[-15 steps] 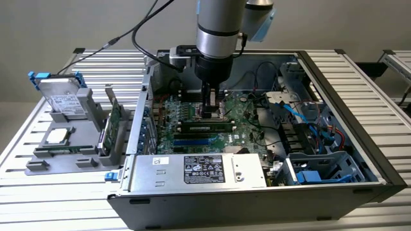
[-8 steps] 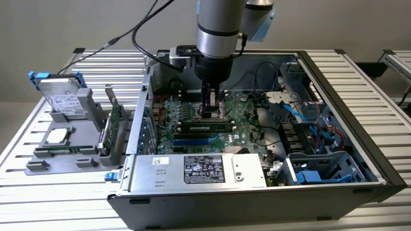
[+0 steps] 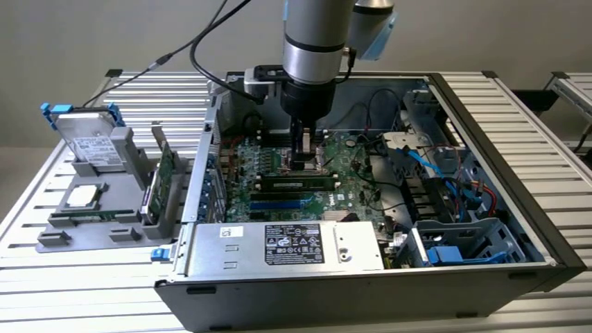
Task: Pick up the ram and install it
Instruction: 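Press down the ram until it locks into place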
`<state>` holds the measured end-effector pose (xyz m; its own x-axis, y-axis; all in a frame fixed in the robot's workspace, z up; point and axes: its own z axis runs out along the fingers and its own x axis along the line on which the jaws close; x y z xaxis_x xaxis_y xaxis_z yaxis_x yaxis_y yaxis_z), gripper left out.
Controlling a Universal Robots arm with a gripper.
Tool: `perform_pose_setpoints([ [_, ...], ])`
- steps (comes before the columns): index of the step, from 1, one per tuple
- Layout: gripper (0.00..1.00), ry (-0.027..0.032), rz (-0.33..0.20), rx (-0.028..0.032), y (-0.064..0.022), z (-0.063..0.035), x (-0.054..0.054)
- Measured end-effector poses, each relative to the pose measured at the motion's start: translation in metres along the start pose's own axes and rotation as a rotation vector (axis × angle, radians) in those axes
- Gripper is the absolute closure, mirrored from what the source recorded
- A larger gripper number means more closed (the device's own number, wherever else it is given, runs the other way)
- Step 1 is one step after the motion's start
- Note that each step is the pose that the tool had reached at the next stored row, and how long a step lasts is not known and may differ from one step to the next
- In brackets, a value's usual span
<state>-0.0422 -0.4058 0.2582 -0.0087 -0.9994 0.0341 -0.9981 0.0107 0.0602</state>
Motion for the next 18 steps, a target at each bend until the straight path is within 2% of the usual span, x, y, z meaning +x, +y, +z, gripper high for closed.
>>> perform_pose_setpoints([
  [10,0.90,0.0002,0.000,-0.0001,-0.0023,-0.0003,0.000],
  [18,0.90,-0.0007,0.000,0.0001,-0.0286,-0.0016,0.000],
])
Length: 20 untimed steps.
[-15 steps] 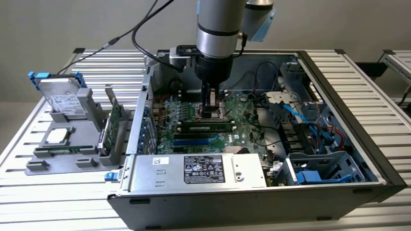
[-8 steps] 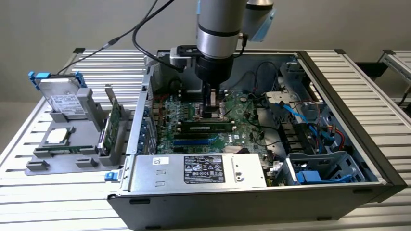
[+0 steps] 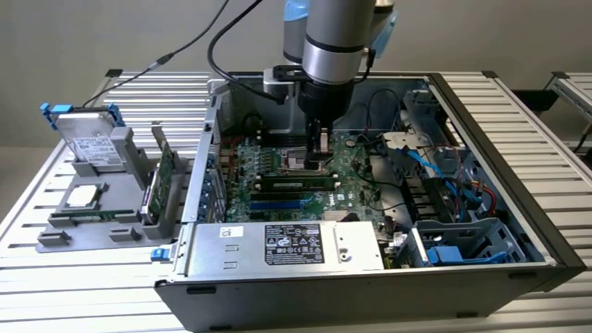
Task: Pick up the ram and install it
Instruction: 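Press down the ram until it locks into place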
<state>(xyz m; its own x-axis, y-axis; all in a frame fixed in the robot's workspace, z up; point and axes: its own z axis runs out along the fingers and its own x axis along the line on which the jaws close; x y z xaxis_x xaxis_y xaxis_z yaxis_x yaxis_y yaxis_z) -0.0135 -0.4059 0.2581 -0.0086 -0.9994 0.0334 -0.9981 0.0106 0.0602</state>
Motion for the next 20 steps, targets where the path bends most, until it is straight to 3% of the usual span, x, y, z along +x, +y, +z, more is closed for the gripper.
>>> perform_pose_setpoints([
  [3,0.90,0.0002,0.000,0.0000,-0.0069,0.0006,0.000],
  [20,0.90,0.0011,0.001,-0.0001,-0.0088,0.0309,-0.001],
])
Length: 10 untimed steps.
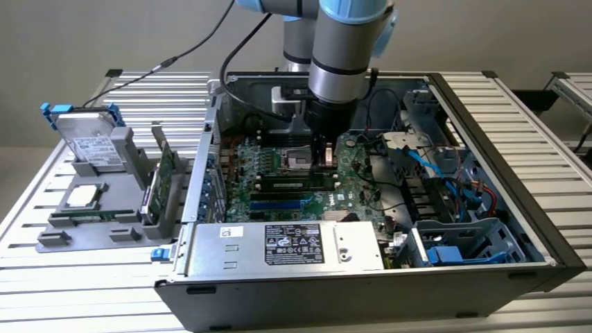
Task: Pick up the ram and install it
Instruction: 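Press down the ram until it locks into place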
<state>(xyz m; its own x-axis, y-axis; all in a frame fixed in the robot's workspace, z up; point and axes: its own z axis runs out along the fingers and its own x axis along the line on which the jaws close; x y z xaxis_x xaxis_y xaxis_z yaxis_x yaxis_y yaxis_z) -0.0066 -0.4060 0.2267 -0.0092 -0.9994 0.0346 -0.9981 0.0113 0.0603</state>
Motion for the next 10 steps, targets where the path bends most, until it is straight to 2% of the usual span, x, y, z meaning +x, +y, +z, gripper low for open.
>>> perform_pose_setpoints([
  [5,0.90,-0.0002,0.001,-0.0002,-0.0001,0.0038,0.000],
  [7,0.90,-0.0031,0.000,0.0012,0.0000,-0.0006,0.000],
  [9,0.90,-0.0012,0.000,0.0002,0.0006,-0.0102,0.000],
  [10,0.90,-0.0013,0.000,0.0002,0.0007,-0.0114,0.000],
])
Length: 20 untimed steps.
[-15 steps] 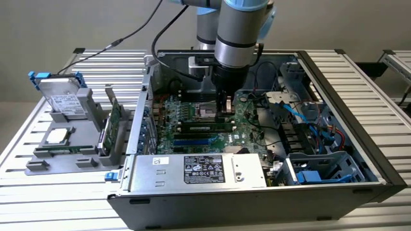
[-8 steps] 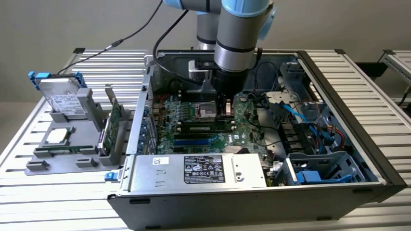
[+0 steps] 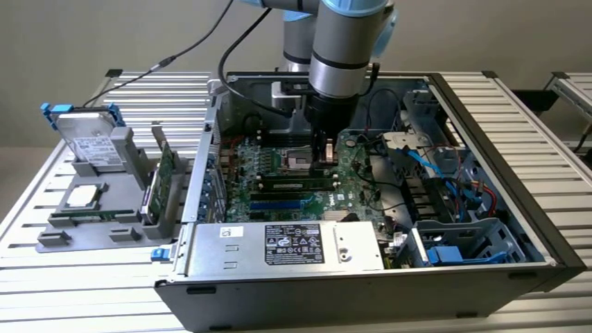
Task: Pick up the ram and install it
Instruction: 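Press down the ram until it locks into place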
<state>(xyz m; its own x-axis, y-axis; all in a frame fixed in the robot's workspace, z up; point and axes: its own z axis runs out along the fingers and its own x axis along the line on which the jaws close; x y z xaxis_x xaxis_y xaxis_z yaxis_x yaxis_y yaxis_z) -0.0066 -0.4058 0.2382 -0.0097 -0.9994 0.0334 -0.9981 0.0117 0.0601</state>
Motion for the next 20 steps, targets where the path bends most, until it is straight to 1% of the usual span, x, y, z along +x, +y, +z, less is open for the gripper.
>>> perform_pose_setpoints([
  [2,0.90,-0.0002,0.000,0.0001,0.0013,-0.0001,0.000],
  [4,0.90,0.0000,0.000,0.0004,0.0046,-0.0001,0.000],
  [16,0.90,0.0001,0.002,0.0039,0.0289,0.0014,0.000],
  [17,0.90,0.0000,0.002,0.0041,0.0305,0.0015,0.000],
  [20,0.90,0.0000,0.002,0.0040,0.0305,0.0015,0.000],
])
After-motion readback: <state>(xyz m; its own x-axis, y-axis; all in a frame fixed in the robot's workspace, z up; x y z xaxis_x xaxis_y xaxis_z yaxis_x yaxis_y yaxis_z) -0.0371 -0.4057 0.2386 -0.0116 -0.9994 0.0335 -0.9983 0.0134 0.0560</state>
